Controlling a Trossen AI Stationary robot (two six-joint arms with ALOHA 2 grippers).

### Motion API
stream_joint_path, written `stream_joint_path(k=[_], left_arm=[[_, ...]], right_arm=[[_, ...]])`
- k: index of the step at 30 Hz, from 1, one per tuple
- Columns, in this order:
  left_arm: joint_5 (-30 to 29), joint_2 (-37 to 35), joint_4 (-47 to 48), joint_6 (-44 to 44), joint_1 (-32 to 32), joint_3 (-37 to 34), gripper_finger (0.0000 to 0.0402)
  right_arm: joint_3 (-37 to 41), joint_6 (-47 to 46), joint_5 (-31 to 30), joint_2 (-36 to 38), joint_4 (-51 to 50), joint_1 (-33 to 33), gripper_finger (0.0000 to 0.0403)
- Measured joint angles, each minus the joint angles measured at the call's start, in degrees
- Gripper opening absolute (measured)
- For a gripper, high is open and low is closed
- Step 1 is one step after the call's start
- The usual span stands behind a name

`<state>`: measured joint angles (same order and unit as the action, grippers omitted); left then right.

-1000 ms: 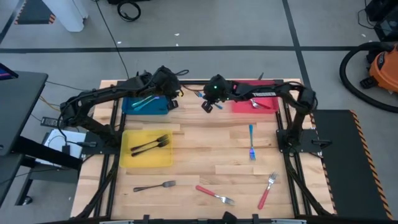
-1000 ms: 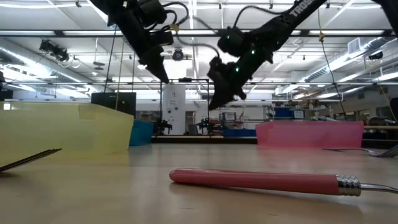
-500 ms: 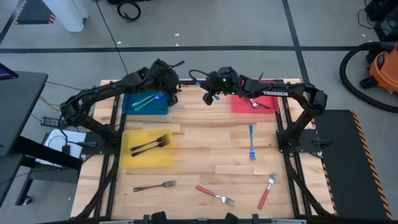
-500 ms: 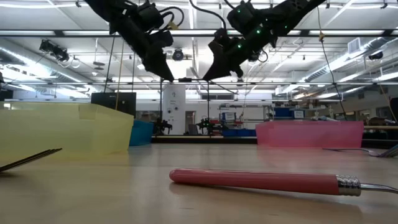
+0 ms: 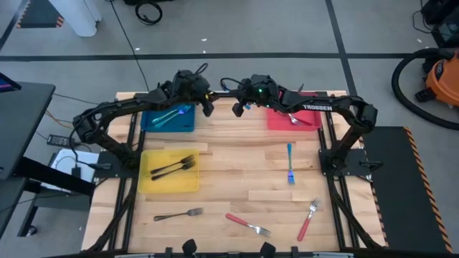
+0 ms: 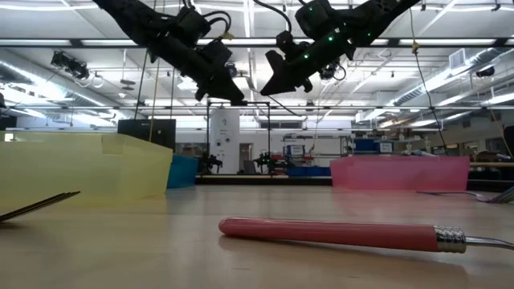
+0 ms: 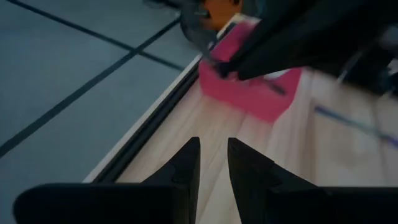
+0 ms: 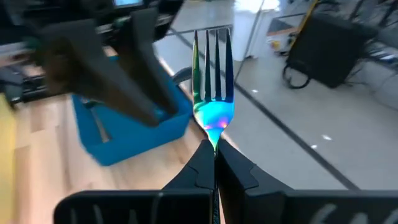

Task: Sort silverware by color (type)
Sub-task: Put the blue fork into the blue bin

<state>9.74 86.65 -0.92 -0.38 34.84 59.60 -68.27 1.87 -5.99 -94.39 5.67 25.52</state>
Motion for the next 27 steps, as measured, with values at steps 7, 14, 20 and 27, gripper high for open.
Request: stream_joint_path(k=[7, 14, 20, 27], left_arm=[[0.0, 0.0, -5.5, -3.2, -1.7, -0.5, 0.0082], [0.0, 0.0, -9.9, -4.9, -2.2, -0.5, 0.0082], [-1.3, 0.0, -11.2, -6.9, -2.1, -0.5, 0.0082], [-2.4, 0.0, -11.7, -8.0, -2.1, -0.5, 0.0082]], right_arm=[[-1.1, 2.8, -4.9, 0.0, 0.5, -0.2, 0.0008], [-1.1, 3.9, -4.9, 0.0, 0.4, -1.5, 0.0008], [-1.1, 4.4, -5.9, 0.0, 0.5, -2.6, 0.0008], [-1.1, 5.4, -8.7, 0.0, 0.7, -2.9, 0.0008]])
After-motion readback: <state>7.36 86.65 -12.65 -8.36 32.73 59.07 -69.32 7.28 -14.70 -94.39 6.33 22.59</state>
